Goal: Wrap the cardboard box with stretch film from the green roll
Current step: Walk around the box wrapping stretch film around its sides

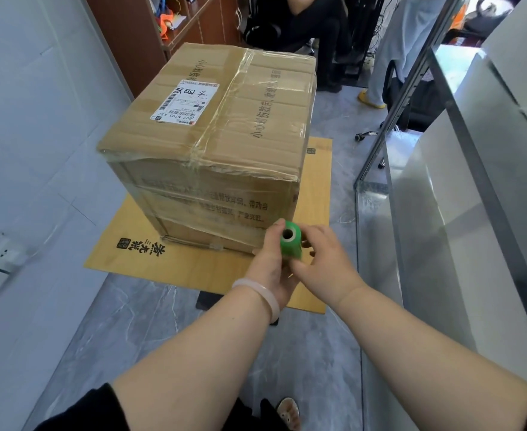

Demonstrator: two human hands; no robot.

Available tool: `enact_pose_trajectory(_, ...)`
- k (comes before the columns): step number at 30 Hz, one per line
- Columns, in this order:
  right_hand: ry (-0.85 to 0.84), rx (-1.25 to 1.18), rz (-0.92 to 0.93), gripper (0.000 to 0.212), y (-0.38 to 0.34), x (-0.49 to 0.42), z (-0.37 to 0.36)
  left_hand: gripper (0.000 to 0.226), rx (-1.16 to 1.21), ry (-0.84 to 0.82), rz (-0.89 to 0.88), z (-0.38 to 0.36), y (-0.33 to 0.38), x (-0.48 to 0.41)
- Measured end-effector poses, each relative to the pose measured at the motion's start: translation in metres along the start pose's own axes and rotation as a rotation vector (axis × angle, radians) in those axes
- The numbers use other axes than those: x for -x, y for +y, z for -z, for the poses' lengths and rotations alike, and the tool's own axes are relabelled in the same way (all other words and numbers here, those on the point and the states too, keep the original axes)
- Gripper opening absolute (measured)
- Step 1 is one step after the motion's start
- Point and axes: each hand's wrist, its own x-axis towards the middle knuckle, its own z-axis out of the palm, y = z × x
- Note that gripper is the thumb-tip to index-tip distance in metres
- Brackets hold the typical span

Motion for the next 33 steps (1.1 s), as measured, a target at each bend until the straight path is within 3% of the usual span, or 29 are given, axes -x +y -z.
enact_pose_trajectory(4, 0.06, 0.009, -0.087, 0.036, 0.0, -0.001, 0.012, 0.138, -0.041, 0.055, 0.001, -0.017, -0.013, -0.01)
enact_pose_trajectory(6, 0.06, -0.006, -0.142, 0.035, 0.0, -0.002, 0.016, 0.156, -0.045, 0.043, -0.006, -0.019, -0.021, -0.015)
enact_pose_trajectory(8, 0.088, -0.007, -0.165, 0.033, -0.001, -0.005, 0.02, 0.141, -0.072, 0.021, -0.026, -0.023, -0.026, -0.017)
enact_pose_trajectory(11, 0.096, 0.036, -0.159, 0.035, -0.001, -0.016, 0.024, 0.074, -0.025, -0.007, -0.011, -0.03, -0.031, -0.017)
enact_pose_trajectory(14, 0.017, 0.111, -0.171, 0.043, 0.004, -0.028, 0.025, 0.042, -0.041, -0.005, 0.029, -0.029, -0.032, -0.024)
enact_pose_trajectory(20, -0.149, -0.005, -0.167, 0.059, 0.019, -0.042, 0.035, 0.029, -0.069, 0.045, 0.05, -0.037, -0.031, -0.043)
enact_pose_trajectory(23, -0.145, -0.103, -0.184, 0.05, 0.025, -0.05, 0.041, 0.024, -0.052, 0.057, 0.039, -0.048, -0.028, -0.046)
enact_pose_trajectory(27, -0.12, -0.021, -0.163, 0.036, 0.035, -0.069, 0.053, 0.03, -0.05, 0.085, 0.017, -0.063, -0.027, -0.059)
enact_pose_trajectory(33, -0.206, 0.252, -0.047, 0.032, 0.042, -0.112, 0.067, 0.036, 0.126, 0.216, -0.095, -0.094, -0.032, -0.074)
